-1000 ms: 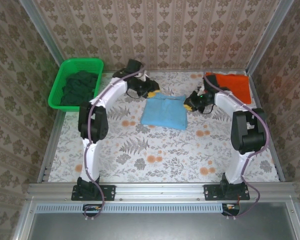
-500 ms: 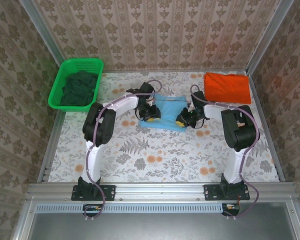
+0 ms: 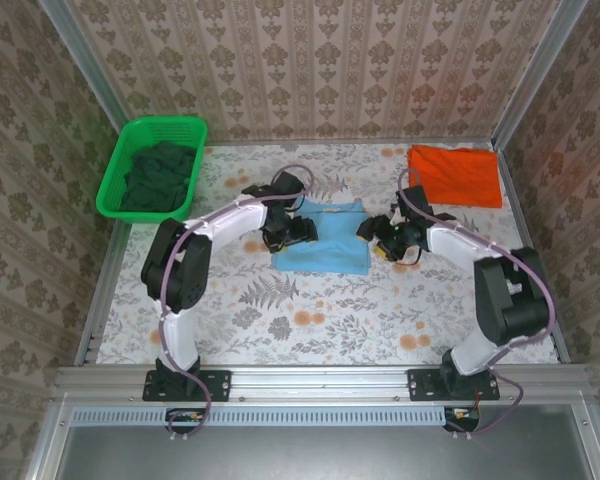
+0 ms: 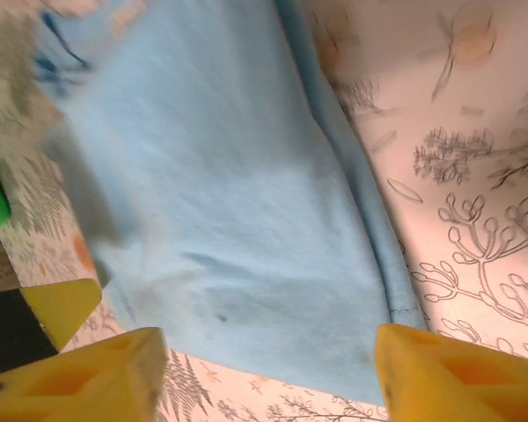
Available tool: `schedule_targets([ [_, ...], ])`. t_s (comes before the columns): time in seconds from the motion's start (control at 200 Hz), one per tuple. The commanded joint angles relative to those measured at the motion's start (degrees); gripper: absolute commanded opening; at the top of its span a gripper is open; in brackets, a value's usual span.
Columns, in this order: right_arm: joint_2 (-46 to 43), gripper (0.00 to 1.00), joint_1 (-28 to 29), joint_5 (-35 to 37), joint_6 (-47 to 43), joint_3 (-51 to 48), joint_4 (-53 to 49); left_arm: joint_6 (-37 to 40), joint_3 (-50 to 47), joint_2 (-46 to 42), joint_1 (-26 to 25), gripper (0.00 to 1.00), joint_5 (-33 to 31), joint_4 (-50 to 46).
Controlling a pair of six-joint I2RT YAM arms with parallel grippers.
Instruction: Fold and stack the t-shirts
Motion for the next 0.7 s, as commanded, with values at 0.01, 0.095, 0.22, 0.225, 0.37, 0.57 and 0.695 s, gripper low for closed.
schedule_targets([
  [0.01, -1.4, 0.72, -0.4, 9.8, -6.8, 4.6, -6.4, -0.6, 4.5, -4.7, 0.2, 0.85, -2.3, -2.2],
  [0.095, 3.7, 0.84, -0.4, 10.3, -10.7, 8.3, -9.4, 1.5, 6.2, -6.5, 0.2, 0.95, -4.3, -3.3],
  [0.22, 11.5, 0.89, 0.4, 11.1, -15.1, 13.7, -12.5, 5.0, 6.5, -9.9, 0.2, 1.00, -9.0, -7.3],
  [0.225, 11.7, 0.88, 0.4, 11.2, -15.2, 13.9, -12.7, 5.1, 6.4, -10.0, 0.2, 1.00, -9.2, -7.4],
  [0.37, 17.3, 0.86, 2.5, 14.8, -17.2, 18.2, -14.0, 8.2, 1.8, -15.1, 0.3, 1.00, -13.1, -11.4],
  [0.57, 24.3, 0.76, 7.1, 17.0, -17.9, 23.6, -17.5, 9.6, -8.1, -23.1, 1.3, 1.00, -15.1, -15.0],
  [0.695, 27.1, 0.67, 9.8, 19.2, -18.0, 26.7, -19.6, 9.6, -13.3, -28.6, 2.9, 1.00, -13.5, -15.2],
])
